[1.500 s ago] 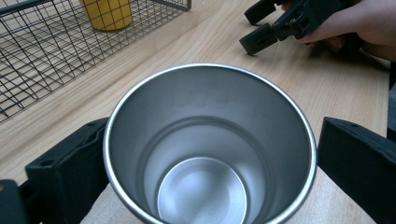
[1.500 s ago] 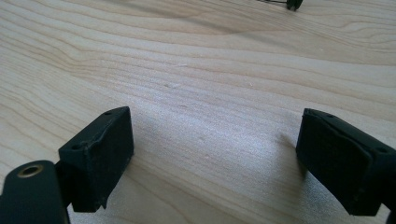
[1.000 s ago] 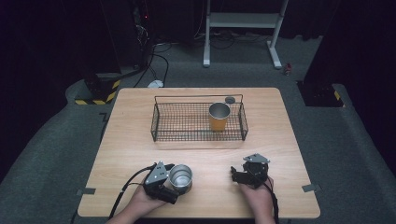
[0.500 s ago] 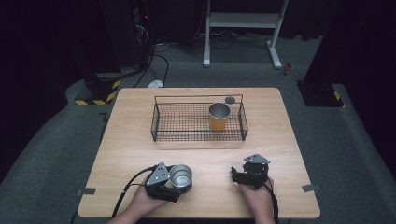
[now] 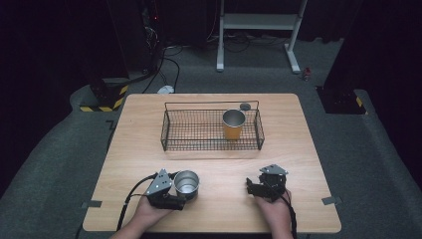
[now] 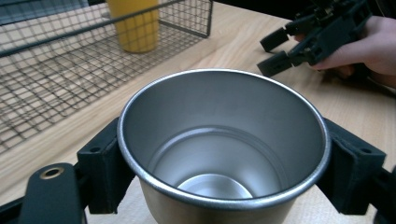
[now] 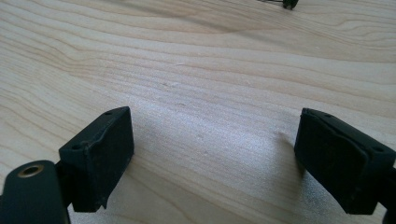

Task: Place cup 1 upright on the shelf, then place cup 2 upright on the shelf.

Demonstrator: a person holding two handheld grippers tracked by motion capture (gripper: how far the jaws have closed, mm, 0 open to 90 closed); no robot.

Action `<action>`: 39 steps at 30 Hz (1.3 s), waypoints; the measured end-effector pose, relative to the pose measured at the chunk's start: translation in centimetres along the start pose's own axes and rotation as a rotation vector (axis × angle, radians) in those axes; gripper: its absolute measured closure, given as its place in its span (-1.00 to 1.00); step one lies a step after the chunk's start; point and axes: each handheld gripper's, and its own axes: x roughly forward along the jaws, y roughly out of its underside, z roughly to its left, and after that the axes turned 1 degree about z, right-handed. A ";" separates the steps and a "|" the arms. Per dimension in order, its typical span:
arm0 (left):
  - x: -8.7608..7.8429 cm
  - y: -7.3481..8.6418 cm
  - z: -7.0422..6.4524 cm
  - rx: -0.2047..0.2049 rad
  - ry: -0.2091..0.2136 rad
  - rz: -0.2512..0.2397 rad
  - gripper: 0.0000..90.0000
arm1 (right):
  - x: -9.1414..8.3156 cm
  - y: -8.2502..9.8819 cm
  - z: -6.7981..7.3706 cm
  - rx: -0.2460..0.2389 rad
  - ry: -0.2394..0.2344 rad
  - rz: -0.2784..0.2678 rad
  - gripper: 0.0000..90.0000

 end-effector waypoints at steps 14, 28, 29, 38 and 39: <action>-1.8 0.2 2.3 -0.033 -0.078 -0.025 -0.59 | 0.0 0.0 0.0 0.000 0.000 0.000 -0.74; -2.9 0.3 3.9 -0.073 -0.141 -0.047 -0.58 | 0.0 0.0 0.0 0.000 0.000 0.000 -0.74; -2.9 0.3 4.0 -0.079 -0.141 -0.047 -0.58 | 0.0 0.0 0.0 0.000 0.000 0.000 -0.74; -2.9 0.3 4.4 -0.102 -0.166 -0.055 -0.58 | 0.0 0.0 0.0 0.000 0.000 0.000 -0.74; -2.9 0.2 4.4 -0.105 -0.166 -0.056 -0.58 | 0.0 0.0 0.0 0.000 0.000 0.000 -0.74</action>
